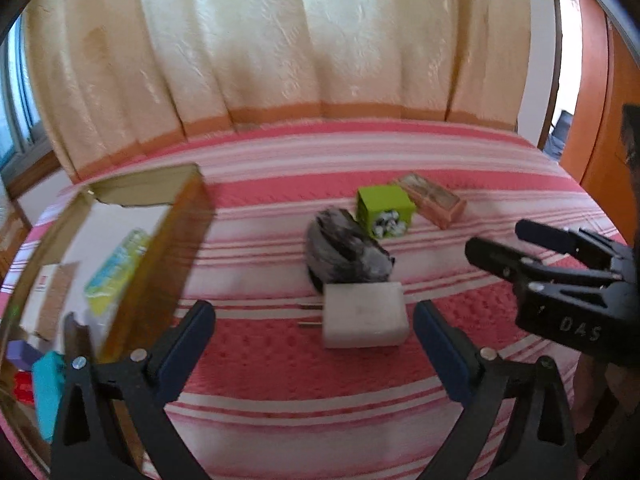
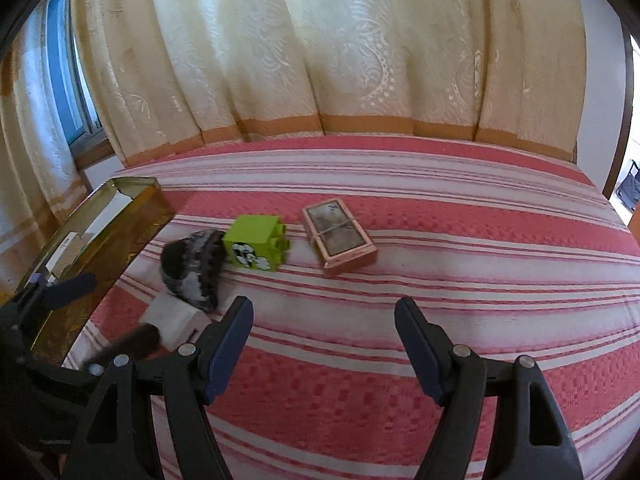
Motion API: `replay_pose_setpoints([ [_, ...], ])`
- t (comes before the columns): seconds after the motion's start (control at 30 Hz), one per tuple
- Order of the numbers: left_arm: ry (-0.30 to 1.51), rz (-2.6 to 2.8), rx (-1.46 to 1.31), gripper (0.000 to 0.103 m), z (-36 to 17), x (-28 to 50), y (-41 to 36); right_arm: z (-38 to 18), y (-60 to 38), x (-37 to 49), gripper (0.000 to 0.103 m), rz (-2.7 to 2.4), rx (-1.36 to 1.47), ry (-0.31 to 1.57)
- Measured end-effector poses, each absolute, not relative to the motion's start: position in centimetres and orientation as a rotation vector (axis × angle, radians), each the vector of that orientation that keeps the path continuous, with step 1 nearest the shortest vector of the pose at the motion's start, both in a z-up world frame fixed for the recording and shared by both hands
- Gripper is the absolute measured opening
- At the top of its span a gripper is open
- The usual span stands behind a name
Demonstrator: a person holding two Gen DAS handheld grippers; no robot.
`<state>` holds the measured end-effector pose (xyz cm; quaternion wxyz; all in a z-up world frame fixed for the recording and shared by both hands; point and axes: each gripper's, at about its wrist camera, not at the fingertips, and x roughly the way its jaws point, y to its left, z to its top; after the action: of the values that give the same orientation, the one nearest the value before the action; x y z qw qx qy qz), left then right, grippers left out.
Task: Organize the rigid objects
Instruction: 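Open both tools and move them back toward the remaining objects, then grasp the white block with the left tool while the right tool grasps the copper picture box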
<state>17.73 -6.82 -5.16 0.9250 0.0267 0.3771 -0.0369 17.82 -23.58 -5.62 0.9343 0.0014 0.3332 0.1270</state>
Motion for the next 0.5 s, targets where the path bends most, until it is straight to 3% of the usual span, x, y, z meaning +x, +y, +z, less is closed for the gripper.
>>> replay_pose_setpoints([
  [0.07, 0.810, -0.084, 0.056, 0.098, -5.8, 18.5, -7.1, -5.7, -23.8, 18.1, 0.075, 0.257, 0.005, 0.692],
  [0.13, 0.854, -0.109, 0.048, 0.087, -6.4, 19.2, -7.1, -5.9, -24.2, 18.4, 0.075, 0.254, 0.012, 0.701],
  [0.2, 0.880, -0.143, 0.033, 0.067, -6.7, 19.7, -7.1, -5.9, -24.2, 18.8, 0.075, 0.254, 0.012, 0.706],
  [0.23, 0.880, -0.143, 0.039, 0.064, -6.7, 19.9, -7.2, -6.0, -24.2, 19.1, 0.075, 0.251, 0.007, 0.708],
  [0.5, 0.846, -0.118, 0.037, 0.063, -6.2, 19.8, -6.4, -6.1, -24.1, 22.6, 0.075, 0.212, 0.009, 0.734],
])
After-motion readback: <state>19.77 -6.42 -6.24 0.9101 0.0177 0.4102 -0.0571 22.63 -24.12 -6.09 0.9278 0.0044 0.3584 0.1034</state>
